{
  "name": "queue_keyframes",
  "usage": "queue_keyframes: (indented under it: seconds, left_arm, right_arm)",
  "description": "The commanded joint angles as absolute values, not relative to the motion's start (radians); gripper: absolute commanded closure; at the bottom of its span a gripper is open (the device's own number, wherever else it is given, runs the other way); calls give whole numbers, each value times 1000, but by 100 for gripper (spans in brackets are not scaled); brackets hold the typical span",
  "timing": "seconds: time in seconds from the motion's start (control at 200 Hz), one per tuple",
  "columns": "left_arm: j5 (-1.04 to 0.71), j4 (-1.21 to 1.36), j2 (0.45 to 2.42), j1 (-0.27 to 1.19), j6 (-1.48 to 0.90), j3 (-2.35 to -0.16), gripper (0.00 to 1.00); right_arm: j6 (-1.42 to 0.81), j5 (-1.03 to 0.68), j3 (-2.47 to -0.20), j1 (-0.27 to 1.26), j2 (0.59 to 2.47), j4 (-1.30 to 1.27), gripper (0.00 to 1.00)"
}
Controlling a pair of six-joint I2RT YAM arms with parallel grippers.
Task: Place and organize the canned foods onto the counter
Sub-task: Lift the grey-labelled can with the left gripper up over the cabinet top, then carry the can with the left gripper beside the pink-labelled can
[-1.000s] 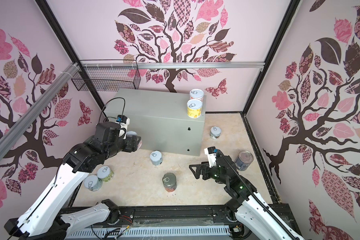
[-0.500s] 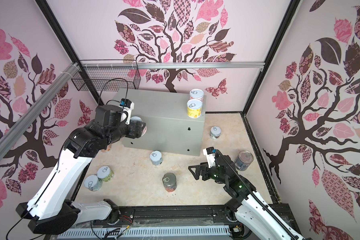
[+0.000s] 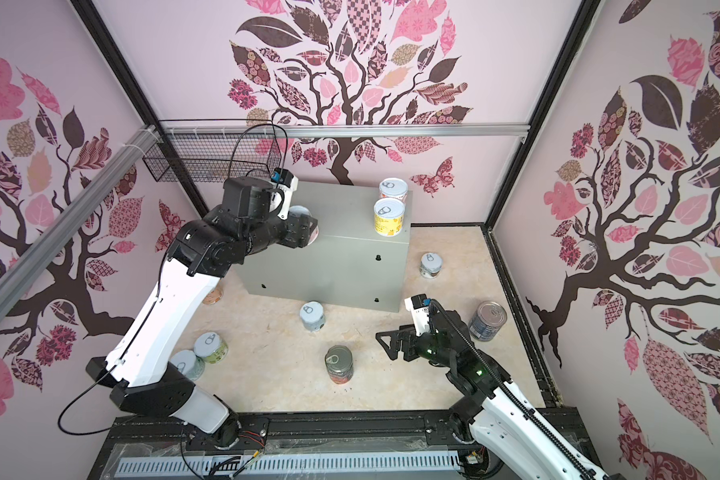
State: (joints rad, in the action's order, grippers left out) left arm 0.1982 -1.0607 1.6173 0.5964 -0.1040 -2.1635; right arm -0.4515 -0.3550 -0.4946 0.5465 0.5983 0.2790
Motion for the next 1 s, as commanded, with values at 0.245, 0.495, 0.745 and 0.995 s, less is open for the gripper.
queue_keyframes:
  seconds: [0.245, 0.495, 0.745, 0.995]
  left_arm:
    - [141, -994, 1791, 601, -96, -2408, 44]
    - [114, -1011, 1914, 602, -102, -2557, 43]
    - [114, -1003, 1968, 602, -102, -2582, 33]
    - [108, -981, 1989, 604, -97, -2575, 16]
  right_arm:
    - [-465, -289, -472, 547, 581, 231, 0]
    - [-531, -191, -403, 548, 601, 154, 0]
    - [-529, -176, -388, 547, 624, 116, 0]
    - [-529, -193, -376, 547, 634, 104, 0]
